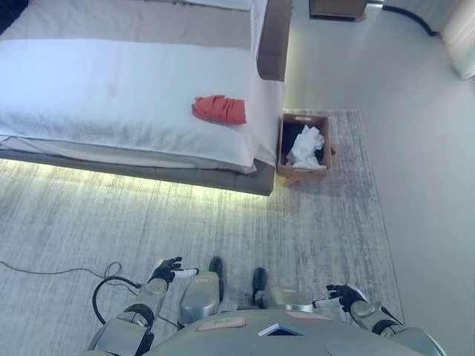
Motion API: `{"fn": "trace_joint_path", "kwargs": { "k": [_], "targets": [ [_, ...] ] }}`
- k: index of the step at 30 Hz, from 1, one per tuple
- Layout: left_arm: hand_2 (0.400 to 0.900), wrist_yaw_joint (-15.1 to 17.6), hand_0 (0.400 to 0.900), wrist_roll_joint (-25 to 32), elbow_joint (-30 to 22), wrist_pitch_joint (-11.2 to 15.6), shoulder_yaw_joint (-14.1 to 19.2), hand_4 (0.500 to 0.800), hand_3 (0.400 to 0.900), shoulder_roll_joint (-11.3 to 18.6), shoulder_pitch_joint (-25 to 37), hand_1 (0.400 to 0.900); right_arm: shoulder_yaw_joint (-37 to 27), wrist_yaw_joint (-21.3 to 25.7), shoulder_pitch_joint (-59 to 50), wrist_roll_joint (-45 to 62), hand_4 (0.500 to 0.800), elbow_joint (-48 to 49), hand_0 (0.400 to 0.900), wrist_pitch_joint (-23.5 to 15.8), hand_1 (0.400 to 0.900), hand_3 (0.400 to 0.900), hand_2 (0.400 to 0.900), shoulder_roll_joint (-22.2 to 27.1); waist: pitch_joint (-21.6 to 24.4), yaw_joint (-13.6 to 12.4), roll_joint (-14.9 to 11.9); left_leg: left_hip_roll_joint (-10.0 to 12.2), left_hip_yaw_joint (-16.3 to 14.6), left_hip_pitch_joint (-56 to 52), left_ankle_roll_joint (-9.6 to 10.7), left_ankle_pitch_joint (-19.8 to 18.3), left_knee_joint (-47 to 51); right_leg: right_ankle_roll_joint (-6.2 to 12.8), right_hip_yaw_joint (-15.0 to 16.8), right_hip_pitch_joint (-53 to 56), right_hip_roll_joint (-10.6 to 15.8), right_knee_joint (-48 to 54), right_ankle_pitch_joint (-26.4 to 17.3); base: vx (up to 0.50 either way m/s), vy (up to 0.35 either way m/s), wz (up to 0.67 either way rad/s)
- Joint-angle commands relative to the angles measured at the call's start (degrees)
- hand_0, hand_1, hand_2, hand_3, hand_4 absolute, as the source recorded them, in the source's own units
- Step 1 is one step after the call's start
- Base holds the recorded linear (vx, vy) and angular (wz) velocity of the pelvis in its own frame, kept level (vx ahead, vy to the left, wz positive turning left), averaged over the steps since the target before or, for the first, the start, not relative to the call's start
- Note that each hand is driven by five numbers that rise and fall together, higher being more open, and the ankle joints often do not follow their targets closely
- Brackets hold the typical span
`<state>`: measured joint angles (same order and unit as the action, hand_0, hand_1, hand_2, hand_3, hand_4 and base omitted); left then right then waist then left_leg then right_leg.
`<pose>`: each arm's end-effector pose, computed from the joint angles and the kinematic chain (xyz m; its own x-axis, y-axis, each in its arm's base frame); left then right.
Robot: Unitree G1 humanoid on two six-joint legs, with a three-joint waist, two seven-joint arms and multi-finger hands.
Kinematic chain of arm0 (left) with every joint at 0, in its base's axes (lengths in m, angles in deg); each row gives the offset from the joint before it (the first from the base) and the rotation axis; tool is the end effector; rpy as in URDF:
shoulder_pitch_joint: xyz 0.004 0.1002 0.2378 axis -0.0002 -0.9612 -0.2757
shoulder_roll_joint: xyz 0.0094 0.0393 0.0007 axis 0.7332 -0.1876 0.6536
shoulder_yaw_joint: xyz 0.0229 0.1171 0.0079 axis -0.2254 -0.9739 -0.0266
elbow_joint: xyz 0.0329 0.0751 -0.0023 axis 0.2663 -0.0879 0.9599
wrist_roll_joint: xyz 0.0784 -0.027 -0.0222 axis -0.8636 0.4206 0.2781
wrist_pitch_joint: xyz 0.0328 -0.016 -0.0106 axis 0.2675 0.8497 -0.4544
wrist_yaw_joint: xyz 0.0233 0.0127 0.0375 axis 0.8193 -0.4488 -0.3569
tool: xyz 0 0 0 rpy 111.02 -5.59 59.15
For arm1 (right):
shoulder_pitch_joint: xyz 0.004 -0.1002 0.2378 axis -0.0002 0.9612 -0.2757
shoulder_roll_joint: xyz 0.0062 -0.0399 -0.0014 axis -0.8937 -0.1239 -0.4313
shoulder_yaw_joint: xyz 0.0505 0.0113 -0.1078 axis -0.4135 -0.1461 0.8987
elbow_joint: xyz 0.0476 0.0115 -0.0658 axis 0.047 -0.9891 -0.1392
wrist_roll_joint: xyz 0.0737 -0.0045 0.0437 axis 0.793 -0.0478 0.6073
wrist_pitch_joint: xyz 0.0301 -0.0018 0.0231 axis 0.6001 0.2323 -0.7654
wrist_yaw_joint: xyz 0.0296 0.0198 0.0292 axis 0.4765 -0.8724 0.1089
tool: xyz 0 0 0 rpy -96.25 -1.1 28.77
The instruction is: Put the clothes on the bed into the basket.
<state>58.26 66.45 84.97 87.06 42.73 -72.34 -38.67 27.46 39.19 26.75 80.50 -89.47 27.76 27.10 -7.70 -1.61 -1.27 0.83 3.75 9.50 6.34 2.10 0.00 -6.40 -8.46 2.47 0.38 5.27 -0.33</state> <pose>0.0900 0.2224 -0.1137 0.4161 0.1979 -0.8875 0.1852 0.9371 0.2958 0.0481 -0.2604 -0.1115 0.2439 -0.2635 -0.9333 -0.3933 0.8528 -0.3435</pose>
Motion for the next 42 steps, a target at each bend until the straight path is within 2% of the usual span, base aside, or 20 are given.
{"fn": "trace_joint_path", "kwargs": {
  "k": [1, 3, 6, 7, 10, 12, 14, 17, 20, 22, 24, 26, 27, 30, 31, 33, 37, 39, 41, 42],
  "targets": [
    [0.900, 1.8, 0.900, 0.7, 0.1, 1.0, 0.3, 0.800, 0.900, 1.1, -0.3, 0.900, 0.6, 1.4, -1.9, 2.0, 0.800, 1.0, 0.900, -0.7, 0.900, 0.900, 0.900, 2.9, 1.9, 0.7, 1.6, -0.4, -2.9, 8.6, -1.8, 7.6, 5.0, 7.05, 3.1, 4.3, -3.7, -0.3, 4.5, 0.15, 0.067, -0.19],
    [0.900, 1.6, 0.900, 0.8, 0.6, 0.9, 1.2, 0.800, 0.900, 1.2, -0.9, 0.900, 1.1, 1.2, -2.6, 1.7, 0.800, 1.4, 0.900, -0.7, 0.900, 0.900, 0.900, 2.7, 2.5, 0.2, 2.3, 0.1, -4.0, 9.8, -1.1, 8.3, 5.0, 7.46, 4.6, 5.4, -4.2, -0.3, 5.5, 0.32, 0.131, -0.48],
    [0.900, 1.3, 0.900, 0.6, 1.6, 0.7, 2.0, 0.800, 0.900, 1.3, -2.2, 0.900, 1.3, 0.7, -2.4, 1.1, 0.800, 1.5, 0.900, -0.6, 0.900, 0.900, 0.900, 2.2, 4.7, -0.2, 2.4, 0.2, -5.0, 8.2, -1.9, 8.2, 5.0, 8.36, 5.7, 7.8, -3.2, -0.3, 7.1, 0.47, 0.199, -0.37],
    [0.900, 1.1, 0.900, -0.2, 2.0, 0.7, 2.0, 0.800, 0.900, 1.5, -2.1, 0.900, 1.1, 0.5, -2.4, 0.5, 0.800, 1.5, 0.900, -0.3, 0.900, 0.900, 0.900, 1.9, 6.0, -0.6, 2.0, -0.7, -6.2, 6.7, -2.6, 9.9, 5.0, 9.09, 5.6, 10.3, -1.3, -0.3, 8.5, 0.52, 0.224, -0.32],
    [0.900, 0.9, 0.900, -0.8, 1.9, 0.9, 1.5, 0.800, 0.900, 2.1, -1.7, 0.900, 1.0, 0.3, -3.0, 0.3, 0.800, 1.5, 0.900, -0.3, 0.900, 0.900, 0.900, 1.3, 7.4, -0.6, 0.9, -2.0, -7.1, 5.5, -3.3, 8.9, 5.0, 10.28, 5.9, 10.4, 1.3, -2.2, 8.2, 0.49, 0.231, -0.24],
    [0.900, 0.7, 0.900, -1.2, 0.3, 1.2, 0.2, 0.800, 0.900, 2.9, -0.9, 0.900, 1.3, 0.2, -3.3, 0.1, 0.800, 1.9, 0.900, -0.2, 0.900, 0.900, 0.900, 1.0, 9.2, -0.4, 0.3, -3.8, -8.2, 4.2, -5.0, 6.9, 5.0, 11.87, 6.2, 8.2, 3.9, -8.1, 7.2, 0.46, 0.272, -0.10],
    [0.900, 0.5, 0.900, -1.3, -1.0, 1.1, -0.4, 0.800, 0.900, 3.3, 0.1, 0.900, 0.9, 0.2, -3.4, 0.5, 0.800, 3.0, 0.900, -0.3, 0.900, 0.900, 0.900, 0.8, 9.4, 0.1, -0.1, -5.6, -8.4, 2.7, -6.5, 5.1, 5.0, 12.91, 6.5, 4.7, 5.3, -17.7, 3.6, 0.35, 0.247, 0.10],
    [0.900, 0.7, 0.900, -1.2, -2.9, 0.7, -0.9, 0.800, 0.900, 4.2, 1.8, 0.900, 1.1, 0.5, -4.3, 1.1, 0.800, 5.2, 0.900, -0.6, 0.900, 0.900, 0.900, 0.2, 7.0, 1.6, 0.9, -7.1, -7.7, -1.3, -8.8, 2.7, 5.0, 12.98, 5.8, -4.4, 6.5, -39.0, -7.2, 0.22, 0.248, 0.01],
    [0.900, 1.0, 0.900, -1.0, -3.0, 0.4, -0.9, 0.800, 0.900, 4.5, 2.8, 0.900, 1.1, 0.8, -4.5, 1.5, 0.800, 6.5, 0.900, -0.7, 0.900, 0.900, 0.900, 0.0, 4.5, 2.5, 2.3, -7.0, -7.3, -6.1, -10.3, -0.3, 5.0, 12.52, 1.4, -11.0, 9.3, -48.1, -8.0, 0.25, 0.205, -0.15],
    [0.900, 0.9, 0.900, -1.1, -2.6, 0.3, -1.0, 0.800, 0.900, 4.5, 3.0, 0.900, 0.8, 0.9, -4.2, 1.8, 0.800, 6.5, 0.900, -0.6, 0.900, 0.900, 0.900, 0.1, 3.1, 2.9, 2.9, -6.2, -7.2, -8.3, -10.1, -1.4, 5.0, 10.92, -1.4, -14.3, 9.9, -43.7, -2.3, 0.29, 0.045, -0.07],
    [0.900, 0.7, 0.900, -1.3, -1.6, 0.5, -1.4, 0.800, 0.900, 4.3, 2.9, 0.900, 0.4, 0.9, -3.7, 2.1, 0.800, 5.8, 0.900, -0.4, 0.900, 0.900, 0.900, 0.3, 1.9, 3.4, 3.4, -5.3, -6.6, -9.8, -9.5, -1.8, 5.0, 10.31, -3.2, -15.2, 9.6, -36.3, 0.2, 0.28, -0.071, -0.01],
    [0.900, 0.4, 0.900, -2.0, -0.8, 0.7, -1.7, 0.800, 0.900, 3.7, 2.7, 0.900, 0.0, 1.1, -3.2, 1.8, 0.800, 5.2, 0.900, -0.3, 0.900, 0.900, 0.900, 0.3, 1.4, 3.3, 3.1, -4.6, -6.4, -10.7, -8.5, -3.0, 5.0, 11.38, -4.7, -15.4, 10.2, -22.8, -1.3, 0.28, -0.156, -0.06],
    [0.900, 0.3, 0.900, -2.1, -0.6, 0.8, -1.8, 0.800, 0.900, 3.5, 2.5, 0.900, -0.2, 1.2, -3.0, 1.7, 0.800, 4.9, 0.900, -0.1, 0.900, 0.900, 0.900, 0.4, 1.0, 3.4, 2.6, -4.3, -6.6, -11.4, -7.9, -3.7, 5.0, 12.62, -5.1, -15.2, 10.1, -14.7, -4.1, 0.30, -0.218, -0.01],
    [0.900, 0.1, 0.900, -2.9, 0.0, 1.0, -1.3, 0.800, 0.900, 3.9, 2.8, 0.900, -0.8, 0.9, -2.5, 1.5, 0.800, 4.4, 0.900, 0.3, 0.900, 0.900, 0.900, -0.1, 1.1, 4.1, 0.5, -3.5, -6.9, -12.8, -6.1, -5.9, 5.0, 15.56, -3.5, -16.8, 9.8, -2.7, -9.7, 0.32, -0.236, 0.26],
    [0.900, 0.2, 0.900, -2.8, -0.1, 1.1, -1.1, 0.800, 0.900, 4.0, 3.1, 0.900, -1.4, 0.8, -2.2, 1.6, 0.800, 4.0, 0.900, 0.4, 0.900, 0.900, 0.900, -0.2, 1.0, 4.5, 0.2, -2.9, -6.6, -13.5, -5.5, -6.5, 5.0, 15.68, -2.2, -16.7, 9.3, -2.6, -10.3, 0.33, -0.274, 0.62],
    [0.900, 0.2, 0.900, -2.8, -0.1, 1.4, -1.3, 0.800, 0.900, 3.8, 3.2, 0.900, -1.4, 0.9, -1.9, 1.9, 0.800, 3.4, 0.900, 0.5, 0.900, 0.900, 0.900, -0.3, 2.1, 4.6, -0.6, -2.4, -5.8, -13.8, -4.6, -7.1, 5.0, 15.33, -2.9, -15.2, 9.0, -0.3, -11.1, 0.29, -0.307, 0.47],
    [0.900, -0.7, 0.900, -2.3, -0.6, 1.3, -1.5, 0.800, 0.900, 3.1, 1.7, 0.900, -2.2, 1.0, -2.3, 2.9, 0.800, 1.9, 0.900, 0.2, 0.900, 0.900, 0.900, 1.1, 6.0, 4.5, 0.6, 3.8, -5.8, -17.5, -2.5, -7.2, 3.9, 13.52, -4.8, -10.7, 4.7, -0.3, -8.0, 0.43, -0.402, 0.40],
    [0.900, -1.0, 0.900, -2.1, -1.4, 1.4, -1.5, 0.800, 0.900, 2.5, 0.8, 0.900, -1.4, 0.9, -3.0, 2.8, 0.800, 2.5, 0.900, -0.3, 0.900, 0.900, 0.900, 2.3, 5.6, 3.8, 1.0, 3.7, -5.6, -13.5, -1.8, -5.6, -8.5, 12.03, -5.0, -8.1, 4.0, -0.3, -6.2, 0.29, -0.272, -0.01],
    [0.900, -0.5, 0.900, -0.8, -2.7, 1.2, -0.9, 0.800, 0.900, 2.6, 0.9, 0.900, -0.6, 1.1, -4.4, 3.4, 0.800, 5.0, 0.900, -0.9, 0.900, 0.900, 0.900, 3.3, 3.1, 2.3, 0.6, 1.8, -3.0, -5.3, -1.8, -2.1, -27.2, 9.85, -4.7, -5.3, 3.8, -0.3, -4.7, 0.16, -0.260, 0.09],
    [0.900, -0.6, 0.900, -0.3, -3.0, 1.3, -0.9, 0.800, 0.900, 2.7, 0.9, 0.900, -0.2, 1.0, -4.9, 3.6, 0.800, 5.9, 0.900, -1.0, 0.900, 0.900, 0.900, 3.5, 2.3, 1.9, 0.2, 0.7, -2.3, -2.9, -2.0, -1.5, -30.4, 9.34, -4.8, -4.5, 3.9, -0.3, -4.0, 0.14, -0.217, 0.06]
  ]
}}
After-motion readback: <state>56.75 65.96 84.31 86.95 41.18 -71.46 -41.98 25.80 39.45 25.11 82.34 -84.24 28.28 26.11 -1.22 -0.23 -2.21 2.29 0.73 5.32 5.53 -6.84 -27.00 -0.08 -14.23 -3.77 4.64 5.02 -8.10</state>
